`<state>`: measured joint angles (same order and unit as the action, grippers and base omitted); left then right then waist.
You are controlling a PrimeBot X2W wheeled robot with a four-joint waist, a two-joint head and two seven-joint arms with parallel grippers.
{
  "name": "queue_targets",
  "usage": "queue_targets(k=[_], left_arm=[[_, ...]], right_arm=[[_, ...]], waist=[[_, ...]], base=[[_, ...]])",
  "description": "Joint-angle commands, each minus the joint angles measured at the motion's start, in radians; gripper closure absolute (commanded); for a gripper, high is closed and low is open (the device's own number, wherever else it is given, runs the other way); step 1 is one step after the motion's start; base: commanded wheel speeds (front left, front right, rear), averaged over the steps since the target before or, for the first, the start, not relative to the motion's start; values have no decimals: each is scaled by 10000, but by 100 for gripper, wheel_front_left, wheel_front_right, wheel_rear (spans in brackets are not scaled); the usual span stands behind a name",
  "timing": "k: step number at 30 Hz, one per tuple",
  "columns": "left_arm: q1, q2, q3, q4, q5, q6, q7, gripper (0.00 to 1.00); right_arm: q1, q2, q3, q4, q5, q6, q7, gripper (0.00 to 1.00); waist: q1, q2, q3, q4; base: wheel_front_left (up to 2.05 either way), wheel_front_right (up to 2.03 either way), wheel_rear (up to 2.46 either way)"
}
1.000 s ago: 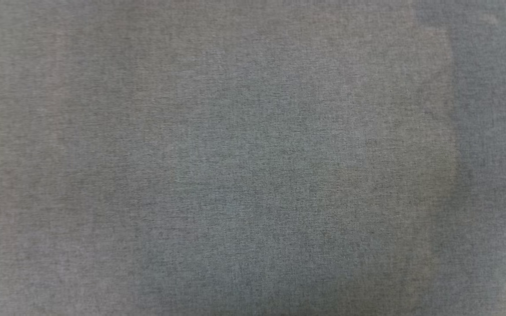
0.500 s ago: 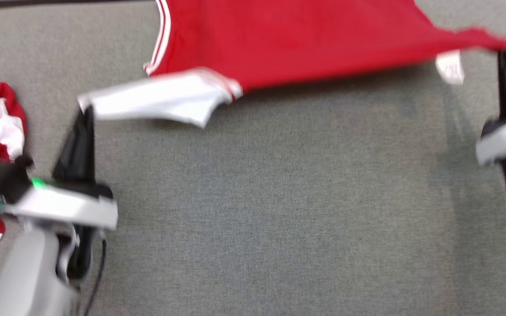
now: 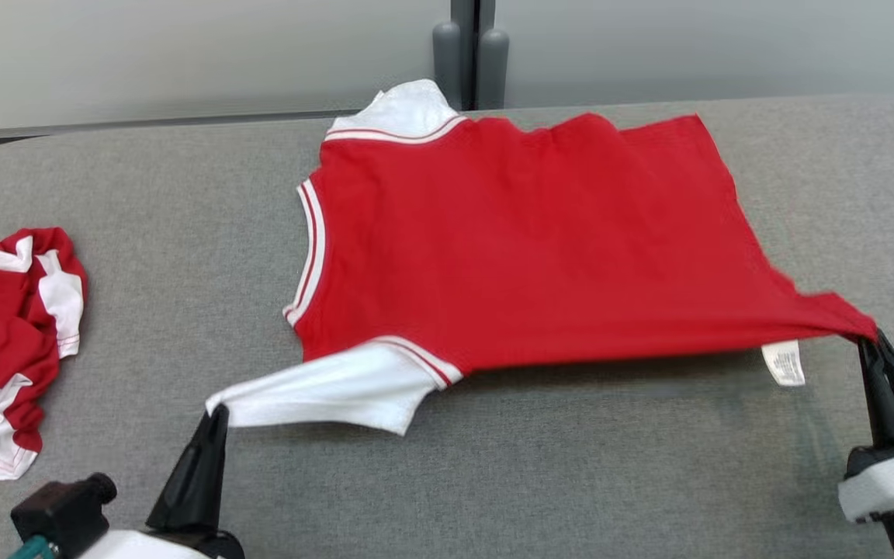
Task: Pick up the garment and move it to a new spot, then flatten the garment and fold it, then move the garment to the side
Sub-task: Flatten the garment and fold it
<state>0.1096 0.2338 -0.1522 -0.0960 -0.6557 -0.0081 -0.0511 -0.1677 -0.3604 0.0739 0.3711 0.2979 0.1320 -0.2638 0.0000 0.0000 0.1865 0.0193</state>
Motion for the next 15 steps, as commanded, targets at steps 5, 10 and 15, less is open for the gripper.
queue_targets(k=[5, 10, 15], left_arm=[[1234, -135, 203, -1104, -643, 394, 384, 100], [1734, -256, 308, -2140, -1264, 624, 842, 100], [807, -238, 130, -1933, -1478, 373, 1170, 100]], right_arm=[[1153, -50, -360, -325, -77, -22, -10, 100], [1890, 13, -580, -935, -65, -22, 135, 100], [1436, 100, -96, -1062, -213, -22, 772, 100]], waist=[[0, 0, -407, -206], [0, 0, -512, -284], [0, 0, -505, -432]], base=[[0, 0, 0], [0, 0, 0], [0, 0, 0]])
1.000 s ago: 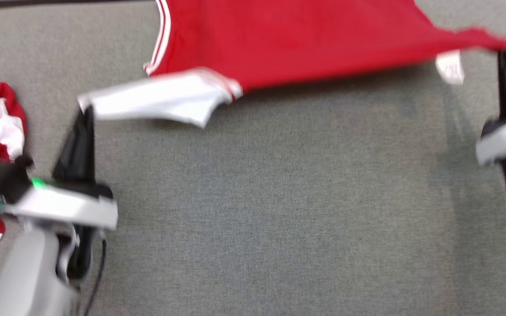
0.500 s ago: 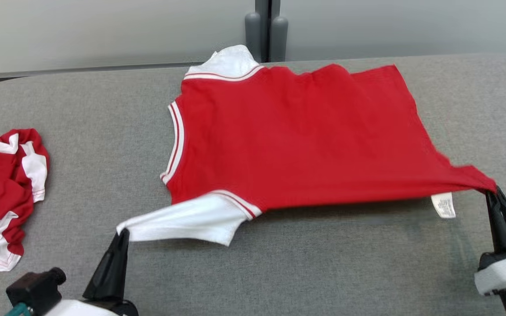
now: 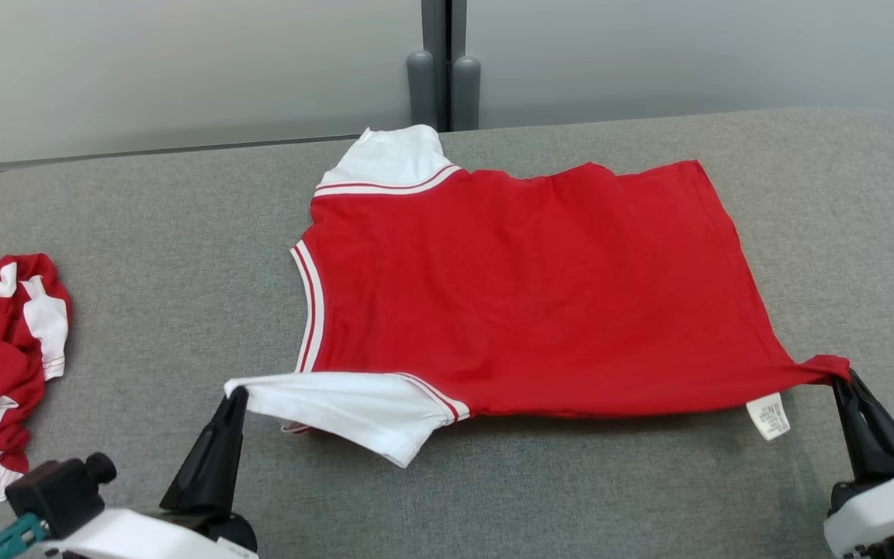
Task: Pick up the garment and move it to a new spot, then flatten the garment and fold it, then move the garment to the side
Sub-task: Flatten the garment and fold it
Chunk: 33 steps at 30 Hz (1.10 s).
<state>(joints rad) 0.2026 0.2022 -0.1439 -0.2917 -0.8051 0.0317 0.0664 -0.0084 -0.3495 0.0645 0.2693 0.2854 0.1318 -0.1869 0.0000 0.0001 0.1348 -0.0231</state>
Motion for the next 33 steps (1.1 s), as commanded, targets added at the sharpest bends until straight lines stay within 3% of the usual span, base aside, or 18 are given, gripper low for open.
queue_targets(k=[1, 12, 22, 29, 30, 31, 32, 33], left_arm=[[-377, 96, 8, 195, 21, -90, 22, 100], [-3602, -103, -462, 3115, 348, -964, -362, 100], [-5597, 163, -1126, 5501, 983, -1467, -882, 100], [-6522, 257, -1602, 6599, 1097, -1592, -1255, 100], [-6625, 247, -1653, 6777, 1074, -1603, -1316, 100], [-6711, 247, -1697, 6935, 1053, -1614, -1362, 100], [-6790, 236, -1736, 7082, 1038, -1622, -1433, 84], [-6859, 231, -1747, 7210, 1063, -1612, -1554, 23]], right_arm=[[-287, -21, 58, -23, -146, -18, 153, 100], [-2282, 244, 156, 1284, -465, -18, 905, 100], [-3725, 368, 256, 3038, -663, -18, 169, 100], [-4510, 635, 222, 3951, -1058, -18, -393, 100], [-4606, 655, 238, 4089, -1099, -18, -440, 73], [-4693, 645, 217, 4203, -1165, -18, -502, 18], [-4769, 690, 177, 4274, -1219, -19, -566, 0], [-4822, 768, 161, 4325, -1256, -19, -632, 0]], waist=[[0, -1, 53, -13], [0, -1, 889, 83], [0, -1, 1365, 232], [0, -1, 1700, 238], [0, -1, 1725, 233], [0, -1, 1743, 225], [0, -1, 1749, 216], [0, -1, 1738, 206]], base=[[0, 0, 0], [0, 0, 0], [0, 0, 0], [0, 0, 0], [0, 0, 0], [0, 0, 0], [0, 0, 0], [0, 0, 0]])
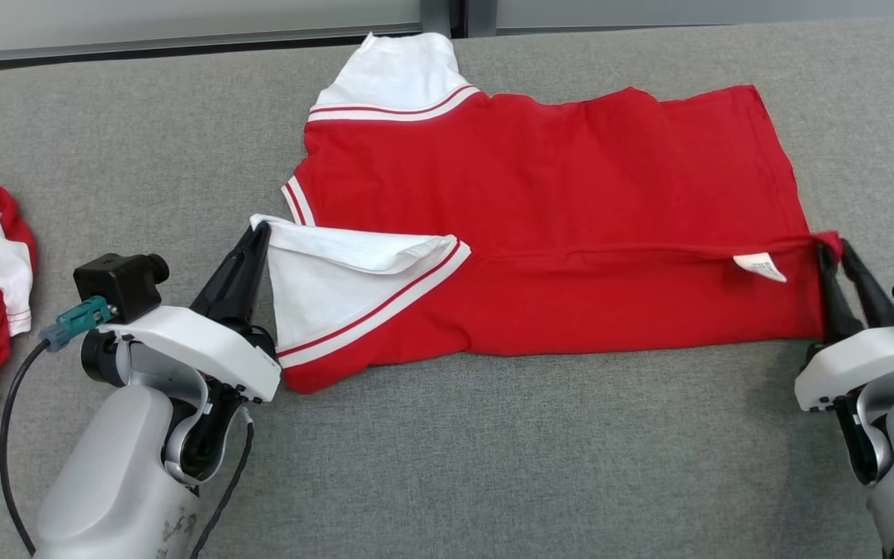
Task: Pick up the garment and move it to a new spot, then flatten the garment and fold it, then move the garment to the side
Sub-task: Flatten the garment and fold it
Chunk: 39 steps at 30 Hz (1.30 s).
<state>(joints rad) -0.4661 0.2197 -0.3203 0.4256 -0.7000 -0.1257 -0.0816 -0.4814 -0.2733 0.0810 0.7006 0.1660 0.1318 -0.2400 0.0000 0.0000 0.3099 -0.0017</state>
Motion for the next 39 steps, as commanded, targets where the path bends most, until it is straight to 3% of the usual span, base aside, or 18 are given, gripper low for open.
queue_targets(k=[1, 2, 13, 20, 29, 30, 31, 32, 39], left_arm=[[-172, 56, 17, 36, 12, -38, -73, 23], [-213, 52, 18, 179, 63, -34, -223, 0], [1728, 55, -214, -28, 482, 302, -1303, 0], [2760, 179, -623, -503, 453, 498, -643, 0], [2779, 379, -915, -414, 98, 611, 860, 0], [2745, 390, -925, -414, 62, 579, 967, 5], [2693, 419, -913, -439, 31, 583, 1018, 56], [2636, 443, -904, -450, 6, 574, 1032, 98], [2502, 752, -820, -621, 32, 523, 1053, 100]], right_arm=[[-92, 6, -4, 13, -62, -19, -101, 0], [-97, 86, 19, 45, -82, -19, -138, 0], [1407, 440, -756, -1353, -241, -19, -260, 0], [2189, 589, -1117, -1762, -245, -19, -251, 0], [1994, 601, -889, -1848, -247, -19, -252, 0], [1994, 595, -790, -1805, -178, -19, -252, 0], [1992, 587, -680, -1752, -101, -19, -252, 0], [1976, 549, -578, -1684, -16, -19, -252, 0], [1584, 482, 109, -493, 914, -19, -84, 0]], waist=[[0, 0, -12, -8], [0, 0, -39, -24], [0, 0, -701, -270], [0, 0, -930, -208], [0, 0, -841, -442], [0, 0, -812, -455], [0, 0, -776, -472], [0, 0, -744, -485], [0, 0, -638, -470]], base=[[0, 0, 0], [0, 0, 0], [0, 0, 0], [0, 0, 0], [0, 0, 0], [0, 0, 0], [0, 0, 0], [0, 0, 0], [0, 0, 0]])
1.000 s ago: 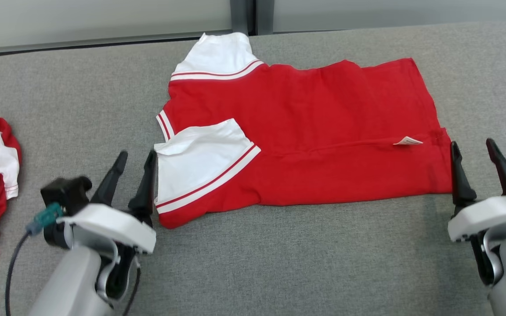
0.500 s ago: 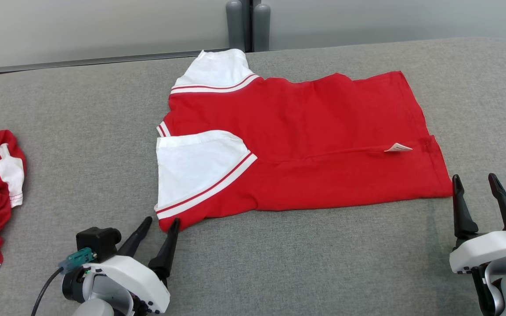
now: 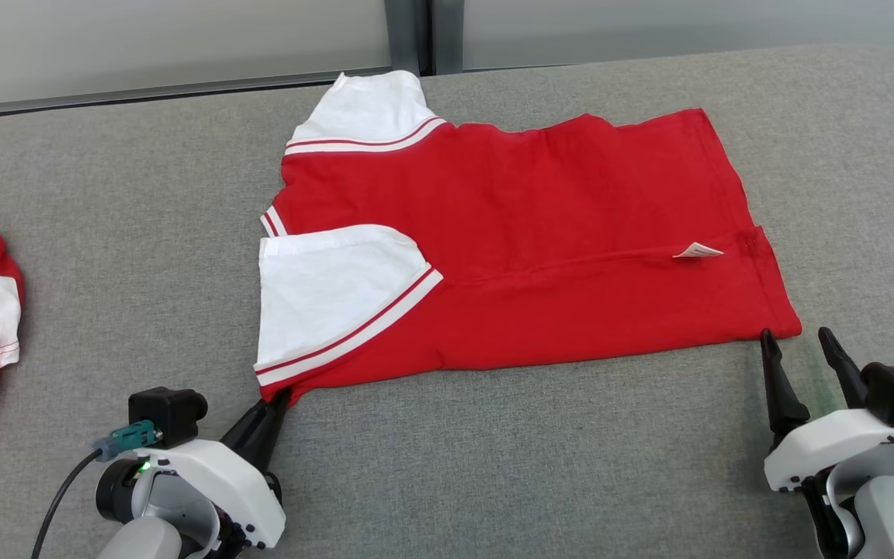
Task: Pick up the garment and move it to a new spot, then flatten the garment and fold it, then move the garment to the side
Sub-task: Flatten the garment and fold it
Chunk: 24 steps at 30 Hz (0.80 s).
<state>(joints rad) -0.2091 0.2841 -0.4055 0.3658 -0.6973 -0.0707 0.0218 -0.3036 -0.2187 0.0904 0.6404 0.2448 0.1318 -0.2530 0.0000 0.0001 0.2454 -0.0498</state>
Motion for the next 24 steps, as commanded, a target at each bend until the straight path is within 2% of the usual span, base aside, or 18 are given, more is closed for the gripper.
queue_targets(k=[1, 8, 9, 10, 11, 12, 13, 14, 22, 24], left_arm=[[-70, 131, 25, -40, 9, -31, 26, 100], [-111, 247, -49, -184, 104, -8, 57, 100], [-129, 267, -59, -207, 102, 1, 49, 100], [-144, 277, -64, -226, 99, 11, 43, 100], [-155, 282, -72, -241, 106, 21, 41, 100], [-173, 286, -80, -259, 117, 24, 44, 100], [-196, 293, -95, -269, 130, 21, 47, 100], [-224, 302, -117, -275, 140, 11, 61, 100], [21, 485, -242, -558, 70, -88, 187, 100], [430, 817, -366, -980, -94, -174, 613, 100]], right_arm=[[-280, -69, 29, 300, 236, -19, 76, 0], [-894, -187, 529, 1228, 659, -19, 168, 0], [-997, -200, 651, 1391, 719, -19, 204, 8], [-1100, -206, 714, 1529, 780, -19, 205, 44], [-1213, -216, 801, 1647, 825, -19, 191, 52], [-1311, -238, 881, 1772, 877, -19, 174, 65], [-1376, -263, 972, 1866, 930, -19, 158, 95], [-1444, -280, 1043, 1982, 979, -19, 137, 100], [-1227, -588, 1695, 2107, 1753, -19, 30, 100], [-874, -847, 2192, 1675, 2300, -19, 167, 100]], waist=[[0, -1, 13, 22], [0, -1, 70, 100], [0, -1, 83, 112], [0, -1, 97, 121], [0, -1, 108, 131], [0, -1, 122, 140], [0, -1, 132, 151], [0, -1, 137, 165], [0, -1, -135, 211], [0, -1, -302, 157]], base=[[0, 0, 0], [0, 0, 0], [0, 0, 0], [0, 0, 0], [0, 0, 0], [0, 0, 0], [0, 0, 0], [0, 0, 0], [0, 0, 0], [0, 0, 0]])
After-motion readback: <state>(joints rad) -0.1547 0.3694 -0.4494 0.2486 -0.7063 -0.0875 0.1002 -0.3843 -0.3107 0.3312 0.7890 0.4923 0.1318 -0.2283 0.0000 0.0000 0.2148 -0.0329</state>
